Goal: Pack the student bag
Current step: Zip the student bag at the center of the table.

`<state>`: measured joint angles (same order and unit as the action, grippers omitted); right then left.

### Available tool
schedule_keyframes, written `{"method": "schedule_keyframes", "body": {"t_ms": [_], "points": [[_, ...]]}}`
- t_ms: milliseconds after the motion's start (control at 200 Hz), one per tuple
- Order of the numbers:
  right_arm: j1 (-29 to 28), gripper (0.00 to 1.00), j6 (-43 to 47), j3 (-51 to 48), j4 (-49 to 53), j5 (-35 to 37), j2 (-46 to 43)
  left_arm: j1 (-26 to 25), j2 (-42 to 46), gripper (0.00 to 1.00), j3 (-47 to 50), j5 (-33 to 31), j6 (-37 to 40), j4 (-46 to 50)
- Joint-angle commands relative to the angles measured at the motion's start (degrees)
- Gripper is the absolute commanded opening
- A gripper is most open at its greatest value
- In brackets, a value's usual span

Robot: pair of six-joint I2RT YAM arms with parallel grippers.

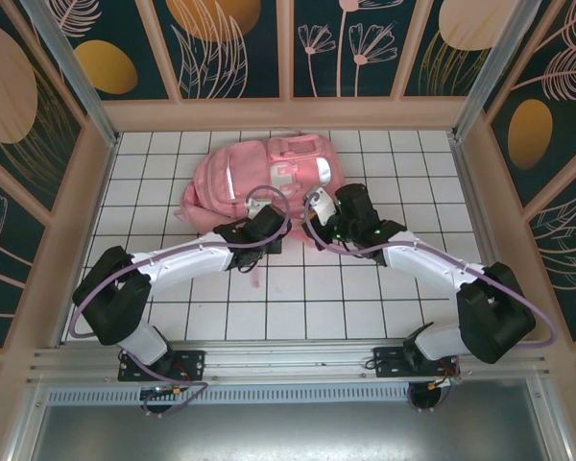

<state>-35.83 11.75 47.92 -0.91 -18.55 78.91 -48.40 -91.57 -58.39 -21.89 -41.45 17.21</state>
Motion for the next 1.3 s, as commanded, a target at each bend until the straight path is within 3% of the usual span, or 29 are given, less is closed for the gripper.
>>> {"method": "schedule_keyframes", "body": {"t_ms": [0,105,541,911,1101,1151,1291], "points": [[-1.04,0.00,-0.75,0.02,-4.08,-2.69,-2.80,-0.29,-0.23,0.15,-2.91,-4.26,2.01,-0.39],[-1.10,0.00,-0.33,-0.02,-3.32,-2.21,-2.97,-0.29,0.80,0.00,-2.37,-4.31,2.27,0.10],[-0.65,0.00,0.45,-0.81,-1.12,6.18,-2.48,-0.05,11.70,0.00,5.74,-0.20,2.85,0.96],[-1.15,0.00,3.15,-0.25,1.84,15.29,-0.13,5.65,16.93,0.00,11.96,11.29,2.97,-0.47],[-3.63,0.00,2.95,-0.02,1.26,15.10,-1.35,5.95,17.22,0.00,13.47,16.35,3.59,-2.60],[-4.50,0.13,1.69,-0.11,0.92,13.38,-2.84,5.95,17.31,0.00,13.87,18.39,4.23,-3.78],[-5.34,0.33,-2.84,-3.04,-1.65,6.58,-10.98,6.00,18.26,0.00,14.55,21.19,5.62,-6.14]]}}
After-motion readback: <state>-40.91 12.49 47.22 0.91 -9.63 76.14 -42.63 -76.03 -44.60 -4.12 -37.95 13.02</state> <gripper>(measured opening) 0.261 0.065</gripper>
